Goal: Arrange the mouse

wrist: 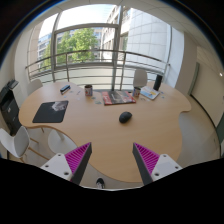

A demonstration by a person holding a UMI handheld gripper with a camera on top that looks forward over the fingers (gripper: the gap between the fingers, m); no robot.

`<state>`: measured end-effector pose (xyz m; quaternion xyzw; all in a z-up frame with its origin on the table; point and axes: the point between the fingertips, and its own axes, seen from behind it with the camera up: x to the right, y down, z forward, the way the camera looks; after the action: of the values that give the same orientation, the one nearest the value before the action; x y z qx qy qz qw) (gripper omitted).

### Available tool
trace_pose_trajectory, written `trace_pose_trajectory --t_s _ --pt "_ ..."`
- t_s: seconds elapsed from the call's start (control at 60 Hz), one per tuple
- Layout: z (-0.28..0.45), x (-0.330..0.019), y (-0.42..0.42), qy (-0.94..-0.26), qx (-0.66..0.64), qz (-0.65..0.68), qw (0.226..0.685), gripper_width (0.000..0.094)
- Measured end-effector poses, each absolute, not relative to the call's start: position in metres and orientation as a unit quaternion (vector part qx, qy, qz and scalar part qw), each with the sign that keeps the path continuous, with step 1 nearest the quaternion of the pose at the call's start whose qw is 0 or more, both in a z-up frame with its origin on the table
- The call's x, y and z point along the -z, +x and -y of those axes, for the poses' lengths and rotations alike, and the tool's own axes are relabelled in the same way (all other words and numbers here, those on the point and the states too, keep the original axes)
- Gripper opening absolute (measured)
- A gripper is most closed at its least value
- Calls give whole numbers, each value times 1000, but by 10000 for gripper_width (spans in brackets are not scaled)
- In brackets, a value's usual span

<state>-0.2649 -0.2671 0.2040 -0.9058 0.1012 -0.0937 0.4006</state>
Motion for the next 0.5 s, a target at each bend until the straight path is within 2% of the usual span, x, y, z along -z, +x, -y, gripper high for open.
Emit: trace_pose_trajectory --t_s 0.117,0.217,0.3,0.5 --pt "234 -140 -219 -908 85 -104 397 843" --pt "194 -98 -189 -903 72 -107 409 846" --pt "154 -71 -165 -896 65 -110 426 840" --pt "66 -15 -120 -900 51 -123 415 840"
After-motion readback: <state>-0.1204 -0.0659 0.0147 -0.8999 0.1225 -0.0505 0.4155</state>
